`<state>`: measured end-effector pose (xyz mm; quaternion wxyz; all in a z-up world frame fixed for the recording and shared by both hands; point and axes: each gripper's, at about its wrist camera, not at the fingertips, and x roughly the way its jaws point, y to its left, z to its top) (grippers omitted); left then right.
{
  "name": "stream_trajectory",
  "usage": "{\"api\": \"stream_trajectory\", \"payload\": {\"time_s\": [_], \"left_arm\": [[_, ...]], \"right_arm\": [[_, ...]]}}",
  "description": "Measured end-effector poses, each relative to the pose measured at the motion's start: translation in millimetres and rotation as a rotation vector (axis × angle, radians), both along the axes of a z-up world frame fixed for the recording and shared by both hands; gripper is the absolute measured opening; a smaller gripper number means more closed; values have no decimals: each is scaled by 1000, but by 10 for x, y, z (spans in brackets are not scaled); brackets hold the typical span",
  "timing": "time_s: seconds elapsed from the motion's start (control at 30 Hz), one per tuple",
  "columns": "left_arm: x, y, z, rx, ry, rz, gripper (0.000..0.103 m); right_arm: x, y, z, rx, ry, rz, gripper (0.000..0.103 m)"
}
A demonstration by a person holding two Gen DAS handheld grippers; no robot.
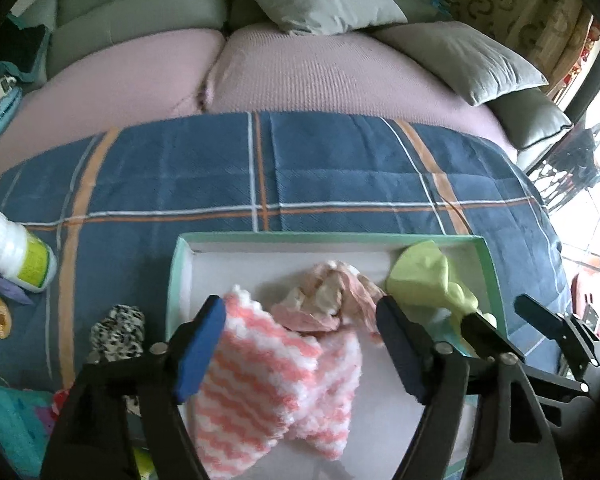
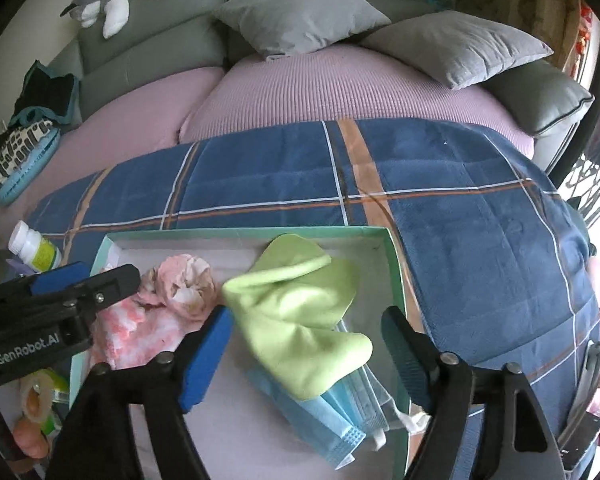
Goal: Organize soft objects
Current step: 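Lower the pink cloth into the tray and open the left gripper while the right gripper releases the green cloth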
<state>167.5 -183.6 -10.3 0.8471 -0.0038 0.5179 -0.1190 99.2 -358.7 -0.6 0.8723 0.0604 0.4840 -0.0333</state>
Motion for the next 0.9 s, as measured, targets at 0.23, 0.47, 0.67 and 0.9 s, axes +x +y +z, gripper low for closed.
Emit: {"api": "stream_trajectory", "payload": {"time_s": [0.23,0.47,0.67,0.9], "left_arm": [[29,141,46,16,-56,70,95],[50,205,36,55,-72,105,95],[30,195,47,82,-73,92,95],[-7,243,152,97,-93,100,95]], "right_arm": [[-41,-47,58,4,-25,-33,103],[-70,-119,100,6,-42,-68,103],[-82,-95,121,-21,-43,-58,103],[-126,-167,248,32,-113,-87,103]]}}
